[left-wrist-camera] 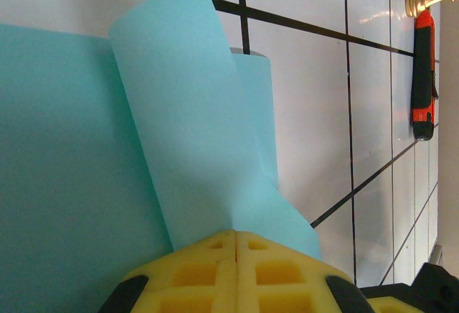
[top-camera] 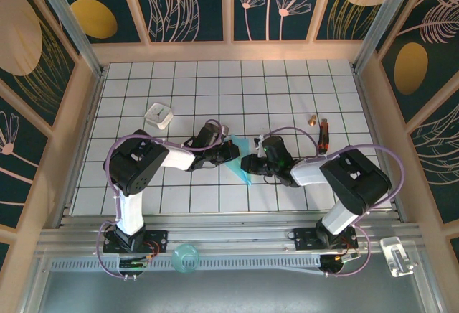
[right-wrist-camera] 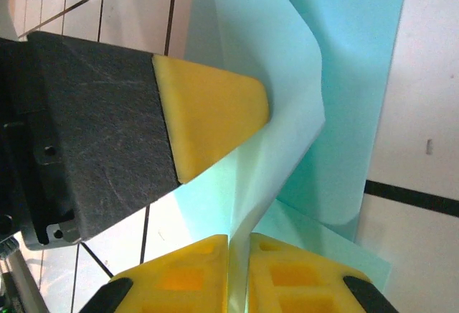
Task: Fold a paper plane with a square sheet of paper (pick it up from the middle)
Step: Fourth fold the wing at the center of the table.
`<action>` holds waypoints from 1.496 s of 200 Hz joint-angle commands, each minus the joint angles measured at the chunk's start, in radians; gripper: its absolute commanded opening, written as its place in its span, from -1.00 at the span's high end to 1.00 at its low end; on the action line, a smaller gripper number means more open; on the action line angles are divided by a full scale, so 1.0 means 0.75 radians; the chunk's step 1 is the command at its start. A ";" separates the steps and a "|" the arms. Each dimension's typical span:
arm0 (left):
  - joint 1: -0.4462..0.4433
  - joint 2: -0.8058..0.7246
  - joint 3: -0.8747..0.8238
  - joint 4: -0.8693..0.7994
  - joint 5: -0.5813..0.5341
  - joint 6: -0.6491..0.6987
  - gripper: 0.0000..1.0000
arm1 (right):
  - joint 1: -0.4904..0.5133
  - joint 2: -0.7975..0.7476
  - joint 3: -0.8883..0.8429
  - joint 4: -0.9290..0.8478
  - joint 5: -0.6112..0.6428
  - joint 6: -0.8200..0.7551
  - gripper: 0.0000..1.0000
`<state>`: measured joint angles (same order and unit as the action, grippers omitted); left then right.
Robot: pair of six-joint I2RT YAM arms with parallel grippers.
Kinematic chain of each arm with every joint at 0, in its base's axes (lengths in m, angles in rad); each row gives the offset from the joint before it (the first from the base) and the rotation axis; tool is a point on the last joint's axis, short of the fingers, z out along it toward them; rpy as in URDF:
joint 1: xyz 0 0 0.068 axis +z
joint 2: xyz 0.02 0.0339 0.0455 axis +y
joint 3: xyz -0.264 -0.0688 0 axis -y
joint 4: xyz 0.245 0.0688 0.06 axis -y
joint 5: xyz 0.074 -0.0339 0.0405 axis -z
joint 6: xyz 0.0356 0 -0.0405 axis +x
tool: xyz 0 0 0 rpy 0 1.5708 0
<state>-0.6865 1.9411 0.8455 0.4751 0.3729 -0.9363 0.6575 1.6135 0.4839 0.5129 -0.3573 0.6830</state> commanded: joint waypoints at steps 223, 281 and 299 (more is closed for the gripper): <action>0.001 -0.283 -0.132 -0.084 -0.036 -0.015 0.26 | -0.121 0.016 -0.111 0.282 -0.248 0.160 1.00; 0.003 -0.262 -0.162 0.009 0.042 -0.049 0.27 | -0.138 0.049 -0.121 0.381 -0.300 0.221 1.00; 0.003 -0.248 -0.135 0.011 0.045 -0.044 0.27 | -0.139 0.072 -0.125 0.417 -0.330 0.251 1.00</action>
<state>-0.6865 1.7351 0.7216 0.4442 0.3779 -0.9588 0.5617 1.6482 0.4057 0.7486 -0.5568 0.8299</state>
